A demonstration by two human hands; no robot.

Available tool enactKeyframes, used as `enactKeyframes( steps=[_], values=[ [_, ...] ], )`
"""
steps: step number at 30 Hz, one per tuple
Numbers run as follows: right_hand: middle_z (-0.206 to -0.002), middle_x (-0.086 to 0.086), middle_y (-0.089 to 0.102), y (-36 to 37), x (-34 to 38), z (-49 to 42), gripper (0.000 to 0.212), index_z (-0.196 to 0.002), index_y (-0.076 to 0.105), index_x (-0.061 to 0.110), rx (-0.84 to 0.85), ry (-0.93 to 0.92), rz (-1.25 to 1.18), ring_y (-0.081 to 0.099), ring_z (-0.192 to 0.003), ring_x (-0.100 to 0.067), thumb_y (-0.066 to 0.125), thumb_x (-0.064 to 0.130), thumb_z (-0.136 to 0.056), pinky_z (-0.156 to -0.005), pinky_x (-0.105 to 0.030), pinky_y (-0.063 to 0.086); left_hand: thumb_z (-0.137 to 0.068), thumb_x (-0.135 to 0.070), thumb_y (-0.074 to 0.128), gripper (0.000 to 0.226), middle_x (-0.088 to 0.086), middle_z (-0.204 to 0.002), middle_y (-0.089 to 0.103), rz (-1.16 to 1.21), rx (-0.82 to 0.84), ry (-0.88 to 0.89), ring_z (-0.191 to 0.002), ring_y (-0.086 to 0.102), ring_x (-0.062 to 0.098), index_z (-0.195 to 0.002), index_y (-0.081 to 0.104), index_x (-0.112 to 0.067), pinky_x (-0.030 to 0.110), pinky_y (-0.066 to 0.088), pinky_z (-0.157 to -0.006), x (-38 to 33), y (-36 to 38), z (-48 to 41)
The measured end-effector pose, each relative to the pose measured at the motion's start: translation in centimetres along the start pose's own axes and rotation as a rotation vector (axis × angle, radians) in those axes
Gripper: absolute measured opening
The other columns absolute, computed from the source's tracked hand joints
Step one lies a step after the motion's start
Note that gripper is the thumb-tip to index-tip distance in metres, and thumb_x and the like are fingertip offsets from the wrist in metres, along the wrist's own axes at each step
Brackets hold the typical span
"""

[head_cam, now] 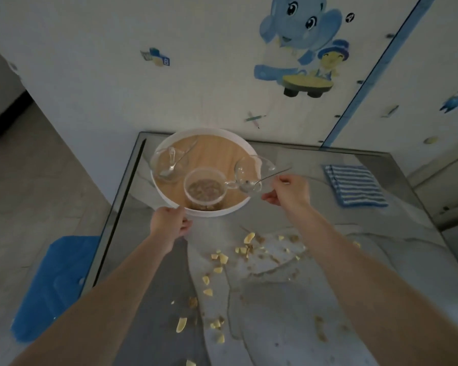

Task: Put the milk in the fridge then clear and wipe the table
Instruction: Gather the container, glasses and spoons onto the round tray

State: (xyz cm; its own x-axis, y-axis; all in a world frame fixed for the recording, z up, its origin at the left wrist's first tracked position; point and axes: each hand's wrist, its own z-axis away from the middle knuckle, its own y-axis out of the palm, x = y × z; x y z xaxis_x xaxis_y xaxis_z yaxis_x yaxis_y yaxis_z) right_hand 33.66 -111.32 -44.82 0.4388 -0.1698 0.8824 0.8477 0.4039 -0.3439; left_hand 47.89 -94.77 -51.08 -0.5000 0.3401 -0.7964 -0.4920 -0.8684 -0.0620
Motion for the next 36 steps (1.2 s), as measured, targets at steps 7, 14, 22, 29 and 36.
enactKeyframes(
  steps=[7,14,22,29,36],
  values=[
    [-0.056,-0.013,0.059,4.0,0.2,-7.2,0.021,-0.073,0.053,0.001,-0.062,0.024,0.018,0.053,-0.027,-0.008,0.037,-0.002,-0.086,-0.042,-0.023,0.048,-0.089,-0.007,0.054,0.028,0.024,-0.077,0.062,0.033,-0.013,0.017,-0.048,0.066,0.017,-0.103,0.053,0.017,0.02,0.053,-0.042,0.9,0.7,-4.3],
    [-0.058,-0.016,0.059,6.4,-0.8,-8.7,0.022,-0.095,0.059,-0.01,-0.023,0.064,0.086,0.049,-0.022,-0.008,0.039,-0.002,-0.088,-0.032,-0.018,0.044,-0.09,-0.004,0.053,0.031,0.03,-0.09,0.063,0.009,0.01,0.003,-0.051,0.066,0.022,-0.111,0.047,0.018,0.021,0.051,-0.039,0.7,0.7,-5.3],
    [-0.028,0.001,0.052,6.5,-1.9,-9.1,0.023,-0.096,0.059,-0.006,-0.001,0.087,0.129,0.05,-0.024,-0.006,0.044,0.01,-0.093,-0.039,-0.019,0.046,-0.088,-0.002,0.053,0.027,0.029,-0.092,0.065,-0.031,-0.006,-0.009,-0.066,0.068,0.028,-0.111,0.05,0.012,0.024,0.055,-0.044,0.7,0.7,-5.4],
    [-0.064,-0.011,0.065,6.3,-2.1,-8.1,0.028,-0.092,0.058,-0.005,-0.017,0.055,0.099,0.068,-0.073,-0.025,0.048,0.021,-0.092,-0.08,-0.039,0.054,-0.089,-0.003,0.049,0.023,0.024,-0.086,0.063,-0.051,-0.027,-0.021,-0.063,0.065,0.026,-0.107,0.052,0.009,0.023,0.053,-0.041,0.3,1.0,-5.0],
    [-0.073,-0.004,0.06,2.5,-3.4,-2.6,0.01,-0.091,0.056,0.005,-0.071,0.007,-0.081,0.066,-0.071,-0.02,0.046,0.006,-0.091,-0.079,-0.035,0.056,-0.093,-0.018,0.051,0.019,0.017,-0.081,0.059,-0.05,-0.031,-0.025,-0.066,0.063,0.025,-0.099,0.046,-0.001,0.033,0.054,-0.061,0.9,1.0,-2.2]
  ],
)
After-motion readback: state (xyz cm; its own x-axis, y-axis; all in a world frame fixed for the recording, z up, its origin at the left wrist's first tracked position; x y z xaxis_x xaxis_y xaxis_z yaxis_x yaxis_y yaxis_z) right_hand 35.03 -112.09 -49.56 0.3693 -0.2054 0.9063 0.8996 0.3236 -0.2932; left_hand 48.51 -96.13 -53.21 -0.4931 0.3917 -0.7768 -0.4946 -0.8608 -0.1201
